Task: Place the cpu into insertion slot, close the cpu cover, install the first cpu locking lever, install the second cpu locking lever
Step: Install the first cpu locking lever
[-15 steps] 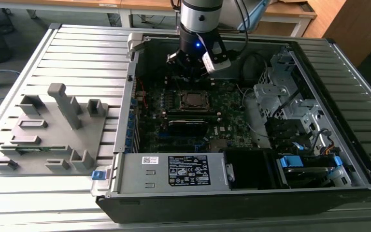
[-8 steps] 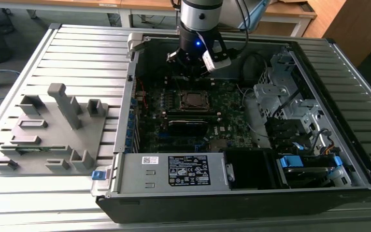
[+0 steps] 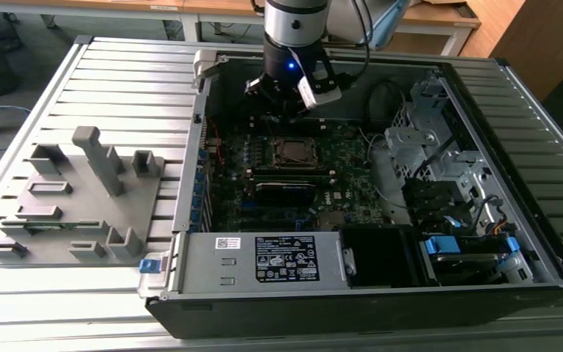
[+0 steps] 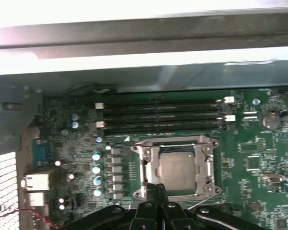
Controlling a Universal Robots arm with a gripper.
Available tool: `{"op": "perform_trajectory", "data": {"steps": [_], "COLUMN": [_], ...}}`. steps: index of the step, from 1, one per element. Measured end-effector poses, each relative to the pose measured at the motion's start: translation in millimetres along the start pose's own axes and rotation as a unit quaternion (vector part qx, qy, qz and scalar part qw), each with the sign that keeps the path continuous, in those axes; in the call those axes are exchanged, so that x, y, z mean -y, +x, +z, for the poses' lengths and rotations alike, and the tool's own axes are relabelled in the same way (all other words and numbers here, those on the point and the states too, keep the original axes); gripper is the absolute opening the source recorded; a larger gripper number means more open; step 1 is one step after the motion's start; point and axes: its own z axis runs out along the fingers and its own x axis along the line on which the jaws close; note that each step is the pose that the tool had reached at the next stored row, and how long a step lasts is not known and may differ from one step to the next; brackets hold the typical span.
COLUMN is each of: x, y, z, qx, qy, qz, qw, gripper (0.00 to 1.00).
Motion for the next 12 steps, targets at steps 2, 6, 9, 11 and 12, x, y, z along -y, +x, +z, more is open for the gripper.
{"op": "perform_trajectory", "data": {"steps": [2, 6, 9, 11, 12], "x": [0.3, 0.8, 1.2, 1.5, 1.6], "y": [3.7, 10.5, 15.6, 19.0, 20.6], "z": [0.1, 0.1, 0.2, 0.2, 0.3], "qx": [0.0004, 0.0012, 0.0018, 0.0021, 0.0022], "qy": [-0.0001, -0.0001, -0.0002, -0.0002, -0.0002], "qz": [0.0, 0.0, 0.0, 0.0, 0.0], "qw": [1.0, 1.0, 1.0, 1.0, 1.0], "gripper": [0.11, 0.11, 0.11, 0.11, 0.11]}}
